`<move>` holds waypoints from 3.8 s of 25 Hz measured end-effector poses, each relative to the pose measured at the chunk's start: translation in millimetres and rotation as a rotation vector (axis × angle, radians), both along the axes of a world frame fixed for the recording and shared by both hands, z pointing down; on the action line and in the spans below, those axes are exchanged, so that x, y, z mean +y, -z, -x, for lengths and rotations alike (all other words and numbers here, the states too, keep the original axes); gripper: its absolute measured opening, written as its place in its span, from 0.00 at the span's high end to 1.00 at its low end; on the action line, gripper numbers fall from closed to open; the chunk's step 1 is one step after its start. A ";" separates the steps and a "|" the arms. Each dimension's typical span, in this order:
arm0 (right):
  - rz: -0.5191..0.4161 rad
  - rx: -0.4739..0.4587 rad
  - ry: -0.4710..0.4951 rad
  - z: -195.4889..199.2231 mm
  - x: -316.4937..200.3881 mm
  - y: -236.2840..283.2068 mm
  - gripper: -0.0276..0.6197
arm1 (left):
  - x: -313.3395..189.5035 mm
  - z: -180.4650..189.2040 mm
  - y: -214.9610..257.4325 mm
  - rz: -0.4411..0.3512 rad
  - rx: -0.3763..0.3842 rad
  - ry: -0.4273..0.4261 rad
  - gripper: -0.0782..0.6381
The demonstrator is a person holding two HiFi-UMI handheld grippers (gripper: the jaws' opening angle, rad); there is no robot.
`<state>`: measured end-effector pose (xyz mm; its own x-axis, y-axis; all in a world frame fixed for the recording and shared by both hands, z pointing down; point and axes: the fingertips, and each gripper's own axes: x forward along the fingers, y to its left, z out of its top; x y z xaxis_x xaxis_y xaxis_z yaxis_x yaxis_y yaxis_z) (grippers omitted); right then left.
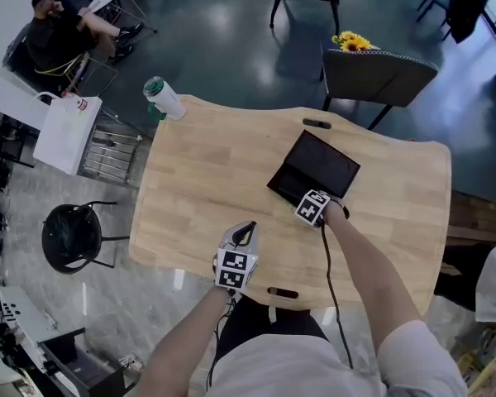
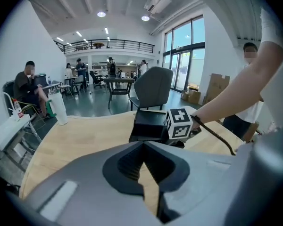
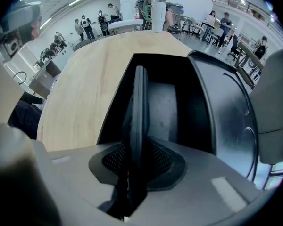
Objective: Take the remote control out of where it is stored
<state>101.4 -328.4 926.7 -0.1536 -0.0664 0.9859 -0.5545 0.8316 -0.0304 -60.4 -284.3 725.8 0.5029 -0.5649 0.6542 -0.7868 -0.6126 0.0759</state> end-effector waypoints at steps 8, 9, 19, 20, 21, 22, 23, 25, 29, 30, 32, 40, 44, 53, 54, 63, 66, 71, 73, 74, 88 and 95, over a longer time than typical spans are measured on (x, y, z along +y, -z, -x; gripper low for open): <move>-0.005 -0.004 0.008 -1.0 0.0 -1.7 0.79 | -33.0 -37.2 -42.9 0.062 -0.021 -0.027 0.89; -0.005 -0.004 0.008 -1.2 0.2 -1.2 0.79 | -34.0 -39.2 -44.6 0.065 -0.021 -0.027 0.89; -0.039 -0.009 0.029 -4.5 -1.5 0.5 0.79 | -30.2 -35.1 -43.6 0.076 -0.007 0.019 0.89; -0.051 -0.007 0.034 -4.9 -1.0 2.4 0.79 | -28.8 -33.3 -40.9 0.072 -0.002 0.024 0.89; -0.062 -0.005 0.038 -5.1 -0.7 4.9 0.79 | -27.3 -31.0 -37.9 0.070 0.003 0.031 0.89; -0.074 -0.005 0.038 -5.0 -1.0 8.3 0.79 | -25.8 -28.2 -34.9 0.068 0.009 0.038 0.89; -0.084 -0.010 0.032 -4.8 -1.8 12.7 0.79 | -24.2 -25.3 -31.9 0.066 0.015 0.044 0.89; -0.103 -0.030 0.004 -6.4 -3.3 25.1 0.79 | -21.1 -21.1 -25.6 0.061 0.024 0.053 0.89; -0.163 -0.139 -0.130 -16.2 -4.5 70.4 0.79 | -20.1 -16.1 -3.5 0.032 0.077 0.085 0.89; -0.179 -0.190 -0.180 -17.0 -2.5 85.7 0.79 | -20.1 -14.1 4.9 0.021 0.099 0.095 0.89; -0.206 -0.324 -0.286 -15.9 5.6 121.1 0.79 | -19.2 -10.2 24.8 -0.007 0.142 0.102 0.89; -0.406 -0.780 -0.596 -18.5 47.5 299.6 0.79 | -17.3 0.6 129.2 -0.154 0.283 0.063 0.89; -0.531 -0.972 -0.661 -16.1 82.2 384.4 0.79 | -0.5 6.2 182.2 -0.229 0.348 0.029 0.89; -0.729 -1.299 -0.727 -26.6 160.0 490.8 0.79 | 38.6 23.8 245.2 -0.321 0.444 0.038 0.89; -0.740 -1.324 -0.738 -28.6 165.1 495.3 0.79 | 41.4 24.2 247.0 -0.324 0.449 0.037 0.89; -0.790 -1.360 -0.770 -34.5 191.3 508.4 0.79 | 67.5 5.5 264.7 -0.376 0.462 -0.022 0.89; -0.795 -1.367 -0.776 -38.8 197.4 510.8 0.79 | 75.3 -2.8 274.8 -0.401 0.466 -0.044 0.89; -0.799 -1.379 -0.781 -37.6 200.1 514.8 0.79 | 77.2 -2.5 282.1 -0.409 0.479 -0.048 0.89; -0.799 -1.382 -0.784 -38.0 201.1 513.9 0.79 | 78.4 -3.0 282.1 -0.412 0.481 -0.049 0.89; -0.799 -1.381 -0.786 -38.5 202.2 512.9 0.79 | 79.6 -3.8 282.1 -0.414 0.482 -0.049 0.89; -0.801 -1.374 -0.808 -38.1 199.2 511.1 0.79 | 82.1 -9.2 293.1 -0.436 0.492 -0.072 0.89; -0.808 -1.344 -0.810 -41.3 199.3 503.6 0.79 | 82.3 -12.8 292.2 -0.438 0.492 -0.079 0.89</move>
